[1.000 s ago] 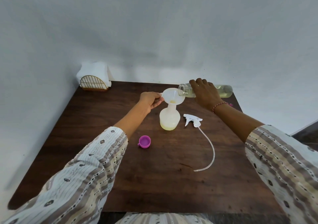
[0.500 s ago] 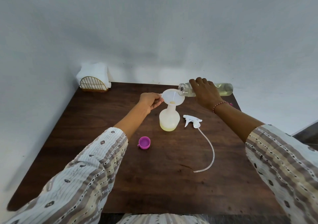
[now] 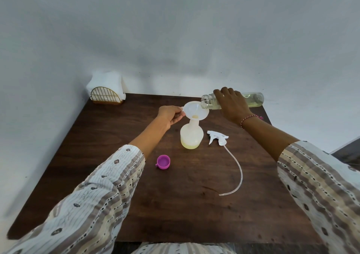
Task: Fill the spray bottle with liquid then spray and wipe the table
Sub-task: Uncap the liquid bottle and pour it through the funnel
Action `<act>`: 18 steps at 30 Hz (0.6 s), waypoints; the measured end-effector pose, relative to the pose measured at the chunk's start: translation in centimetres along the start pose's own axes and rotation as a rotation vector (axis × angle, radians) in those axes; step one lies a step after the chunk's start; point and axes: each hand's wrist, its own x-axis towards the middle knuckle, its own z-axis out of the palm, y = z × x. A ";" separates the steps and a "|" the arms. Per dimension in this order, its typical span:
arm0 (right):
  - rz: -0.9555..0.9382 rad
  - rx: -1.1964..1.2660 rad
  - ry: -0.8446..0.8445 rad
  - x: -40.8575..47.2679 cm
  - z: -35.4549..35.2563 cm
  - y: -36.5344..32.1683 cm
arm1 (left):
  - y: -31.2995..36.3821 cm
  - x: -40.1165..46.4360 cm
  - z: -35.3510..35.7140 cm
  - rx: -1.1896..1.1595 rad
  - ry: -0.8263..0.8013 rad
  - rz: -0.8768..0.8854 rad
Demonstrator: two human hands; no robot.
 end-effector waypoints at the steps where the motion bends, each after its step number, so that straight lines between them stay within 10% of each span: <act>1: -0.003 -0.002 0.005 0.0 0.0 0.0 | 0.0 0.0 0.0 0.000 0.000 0.000; 18: -0.007 -0.014 0.024 -0.1 -0.4 0.3 | -0.1 0.1 0.0 0.005 0.000 -0.001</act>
